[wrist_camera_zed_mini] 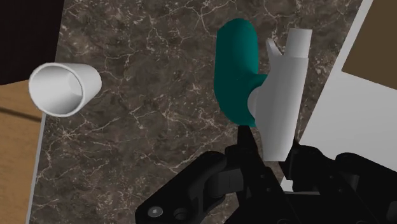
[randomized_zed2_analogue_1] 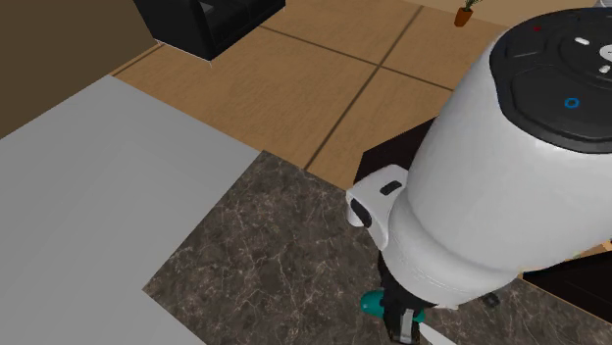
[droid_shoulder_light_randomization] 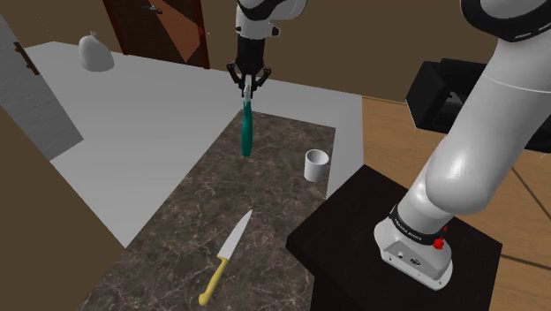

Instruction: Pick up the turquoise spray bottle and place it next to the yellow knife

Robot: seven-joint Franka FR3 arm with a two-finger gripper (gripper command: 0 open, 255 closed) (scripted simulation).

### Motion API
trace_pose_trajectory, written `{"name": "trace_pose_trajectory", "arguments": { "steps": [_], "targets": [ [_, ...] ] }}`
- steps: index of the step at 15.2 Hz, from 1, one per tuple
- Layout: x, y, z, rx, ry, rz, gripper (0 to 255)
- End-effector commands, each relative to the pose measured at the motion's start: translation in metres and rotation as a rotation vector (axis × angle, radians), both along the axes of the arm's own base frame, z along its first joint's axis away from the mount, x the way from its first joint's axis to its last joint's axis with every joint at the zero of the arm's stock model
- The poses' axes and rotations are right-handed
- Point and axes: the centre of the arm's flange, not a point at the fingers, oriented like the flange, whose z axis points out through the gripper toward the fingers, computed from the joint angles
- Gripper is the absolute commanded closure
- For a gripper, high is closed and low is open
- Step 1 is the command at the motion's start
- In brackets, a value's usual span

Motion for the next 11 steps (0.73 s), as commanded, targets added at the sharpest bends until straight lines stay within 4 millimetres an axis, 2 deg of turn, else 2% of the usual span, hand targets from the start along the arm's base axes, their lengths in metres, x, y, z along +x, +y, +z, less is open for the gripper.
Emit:
{"name": "trace_pose_trajectory", "arguments": {
  "steps": [1, 11],
  "targets": [
    [-0.008, 0.025, 0.007, 0.000, 0.000, -0.001, 255],
    [-0.036, 0.148, 0.045, 0.000, 0.000, -0.001, 255]
  ]
}}
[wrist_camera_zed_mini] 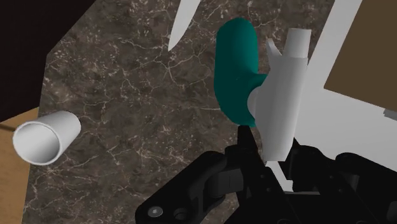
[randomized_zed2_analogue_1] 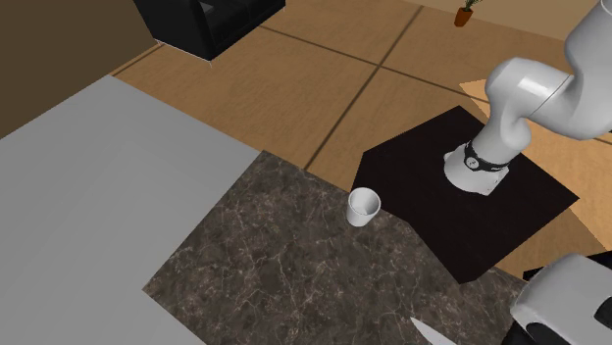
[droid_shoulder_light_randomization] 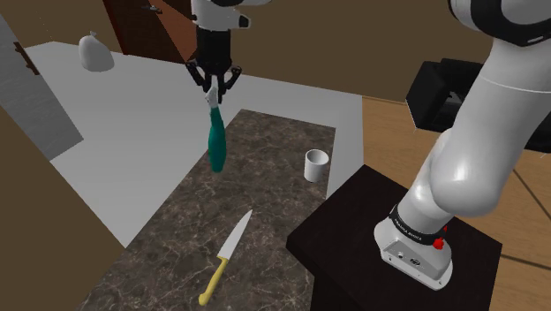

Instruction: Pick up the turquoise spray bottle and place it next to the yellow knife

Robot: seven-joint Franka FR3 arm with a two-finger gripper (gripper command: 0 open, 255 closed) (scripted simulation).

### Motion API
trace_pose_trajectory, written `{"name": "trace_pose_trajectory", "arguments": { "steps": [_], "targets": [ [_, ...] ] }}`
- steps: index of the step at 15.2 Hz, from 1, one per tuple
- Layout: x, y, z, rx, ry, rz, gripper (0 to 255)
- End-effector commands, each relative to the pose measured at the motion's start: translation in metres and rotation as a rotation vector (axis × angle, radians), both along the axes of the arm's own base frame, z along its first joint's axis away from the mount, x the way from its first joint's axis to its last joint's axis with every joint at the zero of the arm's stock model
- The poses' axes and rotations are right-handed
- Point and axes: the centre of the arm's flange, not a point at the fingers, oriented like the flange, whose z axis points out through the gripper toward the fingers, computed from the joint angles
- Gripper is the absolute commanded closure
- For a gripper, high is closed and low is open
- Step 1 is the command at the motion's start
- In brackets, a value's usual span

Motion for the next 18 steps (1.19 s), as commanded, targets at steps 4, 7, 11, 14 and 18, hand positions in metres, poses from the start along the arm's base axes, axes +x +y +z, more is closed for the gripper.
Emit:
{"name": "trace_pose_trajectory", "arguments": {
  "steps": [4, 7, 11, 14, 18],
  "targets": [
    [-0.016, 0.062, 0.020, 0.000, 0.000, -0.002, 255],
    [-0.024, 0.099, 0.032, 0.000, 0.000, -0.002, 255],
    [-0.036, 0.148, 0.047, 0.000, 0.000, -0.002, 255],
    [-0.044, 0.185, 0.059, 0.000, 0.000, -0.002, 255],
    [-0.056, 0.234, 0.074, 0.000, 0.000, -0.002, 255]
  ]
}}
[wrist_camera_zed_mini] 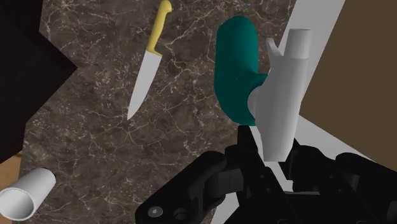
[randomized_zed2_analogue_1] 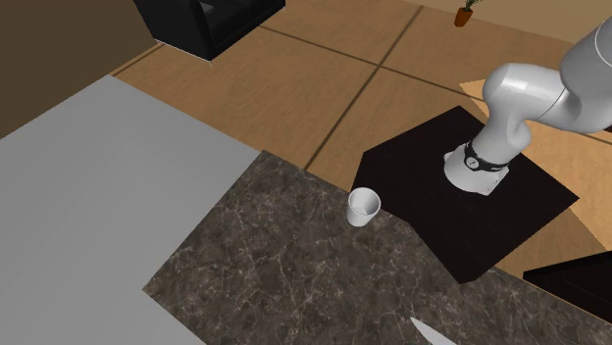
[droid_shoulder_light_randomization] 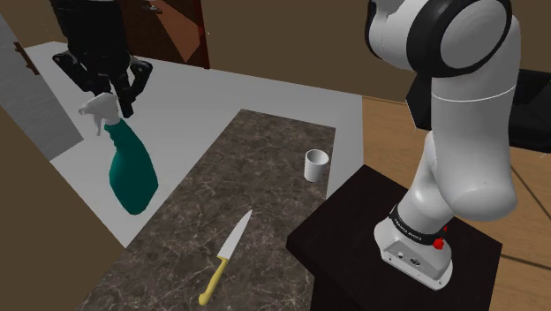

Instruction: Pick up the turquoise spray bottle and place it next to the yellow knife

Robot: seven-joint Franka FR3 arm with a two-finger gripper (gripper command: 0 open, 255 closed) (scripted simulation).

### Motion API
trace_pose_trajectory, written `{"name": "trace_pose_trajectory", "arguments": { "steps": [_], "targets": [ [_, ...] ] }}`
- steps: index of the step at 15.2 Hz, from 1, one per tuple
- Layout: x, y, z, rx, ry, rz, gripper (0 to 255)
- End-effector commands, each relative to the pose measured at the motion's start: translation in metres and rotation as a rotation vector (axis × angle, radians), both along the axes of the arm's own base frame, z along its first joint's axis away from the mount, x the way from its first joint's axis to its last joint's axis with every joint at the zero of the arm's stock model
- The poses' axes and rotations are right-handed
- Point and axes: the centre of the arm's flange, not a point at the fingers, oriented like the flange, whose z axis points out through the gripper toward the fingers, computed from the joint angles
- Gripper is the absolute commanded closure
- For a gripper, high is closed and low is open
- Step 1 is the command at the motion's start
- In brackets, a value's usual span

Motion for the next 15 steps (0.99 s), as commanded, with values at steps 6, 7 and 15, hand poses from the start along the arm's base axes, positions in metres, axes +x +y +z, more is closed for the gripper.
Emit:
{"name": "trace_pose_trajectory", "arguments": {
  "steps": [6, 7, 15],
  "targets": [
    [-0.009, 0.035, -0.009, 0.000, 0.000, -0.002, 255],
    [-0.009, 0.035, -0.014, 0.000, 0.000, -0.002, 255],
    [-0.009, 0.035, -0.056, 0.000, 0.000, -0.002, 255]
  ]
}}
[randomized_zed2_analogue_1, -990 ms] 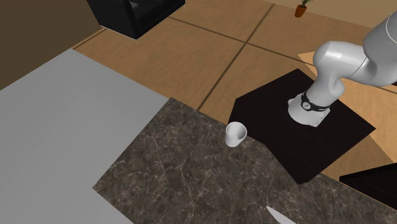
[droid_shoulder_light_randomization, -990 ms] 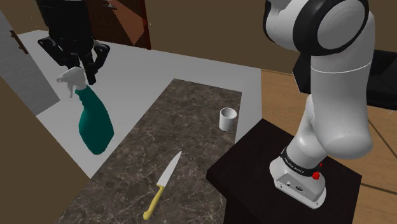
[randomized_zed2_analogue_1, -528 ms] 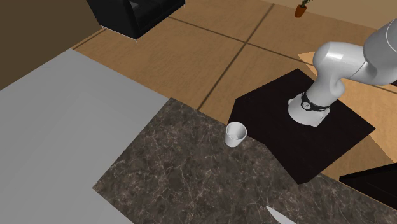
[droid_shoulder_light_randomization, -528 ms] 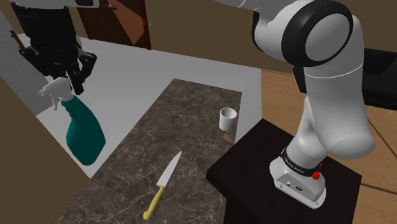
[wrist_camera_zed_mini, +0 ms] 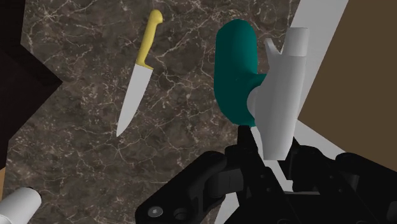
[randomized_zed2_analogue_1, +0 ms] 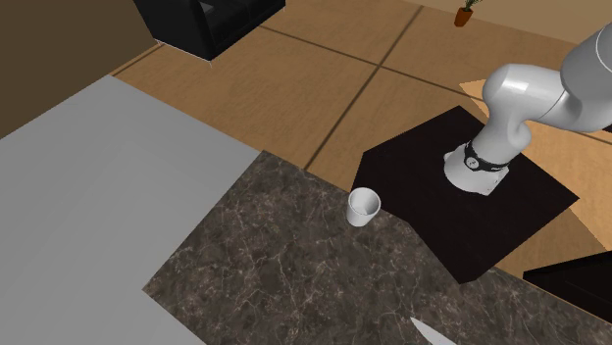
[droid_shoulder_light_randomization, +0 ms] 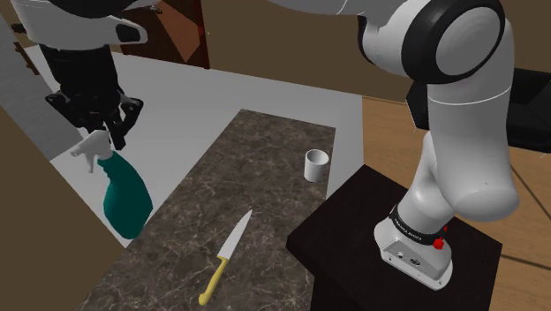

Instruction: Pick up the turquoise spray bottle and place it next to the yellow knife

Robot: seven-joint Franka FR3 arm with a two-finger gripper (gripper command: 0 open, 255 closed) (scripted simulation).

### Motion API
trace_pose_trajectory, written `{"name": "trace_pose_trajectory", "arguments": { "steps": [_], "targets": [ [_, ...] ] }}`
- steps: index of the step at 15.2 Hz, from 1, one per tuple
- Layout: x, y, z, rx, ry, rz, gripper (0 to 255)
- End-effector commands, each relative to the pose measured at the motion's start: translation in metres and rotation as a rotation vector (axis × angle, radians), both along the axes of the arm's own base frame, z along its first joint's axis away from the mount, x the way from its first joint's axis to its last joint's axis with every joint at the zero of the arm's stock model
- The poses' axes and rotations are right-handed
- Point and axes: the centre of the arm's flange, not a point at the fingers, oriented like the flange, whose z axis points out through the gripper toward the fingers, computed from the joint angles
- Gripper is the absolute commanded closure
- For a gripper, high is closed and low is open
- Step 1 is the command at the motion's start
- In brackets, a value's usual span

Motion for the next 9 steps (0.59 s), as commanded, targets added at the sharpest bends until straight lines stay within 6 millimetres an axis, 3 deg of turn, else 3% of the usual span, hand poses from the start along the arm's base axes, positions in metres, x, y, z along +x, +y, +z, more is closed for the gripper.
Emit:
{"name": "trace_pose_trajectory", "arguments": {
  "steps": [1, 9],
  "targets": [
    [0.000, 0.000, -0.010, 0.001, -0.001, 0.000, 255],
    [0.000, 0.000, -0.052, 0.001, -0.001, 0.000, 255]
  ]
}}
